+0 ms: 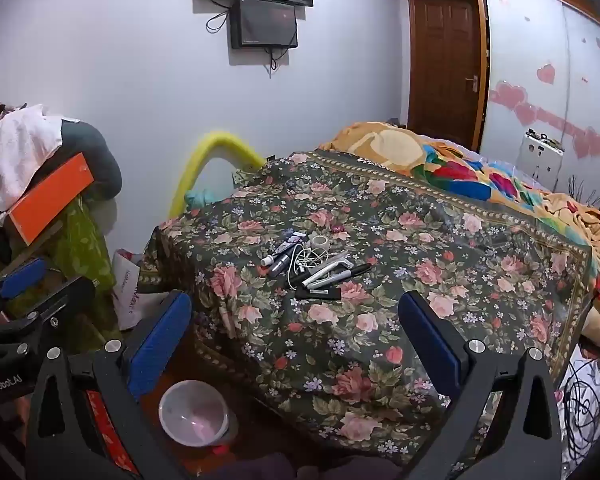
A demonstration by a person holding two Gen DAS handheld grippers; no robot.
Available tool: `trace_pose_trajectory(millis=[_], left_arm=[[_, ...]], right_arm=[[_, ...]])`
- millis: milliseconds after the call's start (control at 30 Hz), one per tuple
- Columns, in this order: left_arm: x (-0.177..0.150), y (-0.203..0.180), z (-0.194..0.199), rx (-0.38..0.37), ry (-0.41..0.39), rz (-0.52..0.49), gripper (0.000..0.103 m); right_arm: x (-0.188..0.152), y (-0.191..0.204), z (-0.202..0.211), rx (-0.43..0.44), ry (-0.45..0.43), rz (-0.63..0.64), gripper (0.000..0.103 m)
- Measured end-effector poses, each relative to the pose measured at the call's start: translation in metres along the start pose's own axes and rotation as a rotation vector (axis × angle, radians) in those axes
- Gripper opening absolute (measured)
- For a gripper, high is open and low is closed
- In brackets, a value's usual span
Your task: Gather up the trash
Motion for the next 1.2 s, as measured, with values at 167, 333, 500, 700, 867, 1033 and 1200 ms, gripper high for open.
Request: trace_pose_trajectory(millis=[167,333,500,700,867,1033,1200], left_arm=[[-0.001,0.001,0.005,-0.019,-0.03,0.031,0.1],[0.001,0.002,0.0,-0.002,-0.015,0.018,0.1],[0.001,0.003,-0.004,-0.004,-0.012,0.016,0.1],[0.0,0.004,-0.004,0.002,-0.011,0.02,0.1],[0.001,0.006,-0.003,0.003,-0.014,0.021,0.1],[0.001,0.01,-0.002,0.003,-0.02,0.031,0.1],[0.002,0.01,-0.001,0.009,-0.022,0.03,0.1]], right_arm=[[0.004,0.0,-0.002,0.007,-0.005,-0.004,0.103],[0.004,0.002,-0.002,0.005,-0.006,0.002,0.103],[0.005,0.006,-0.002,0.008,-0.008,0.003,0.103],[0.005,0.007,-0.001,0.008,-0.013,0.007,0.103],[0.006,0.009,0.002,0.009,-0.022,0.009,0.103],[0.007,0.011,0.004,0.009,-0.03,0.012,0.103],[0.006,0.01,0.004,0.008,-0.03,0.012,0.103]])
Point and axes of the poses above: each gripper's, at about its wrist camera, not at the fingertips, and z roughly against the way its jaws point, y to its left, x to its top, the point moved 5 cm from there along -z, roughly the way its jaws point, and after that the axes turned 9 degrees about y, right-handed, at the moved point
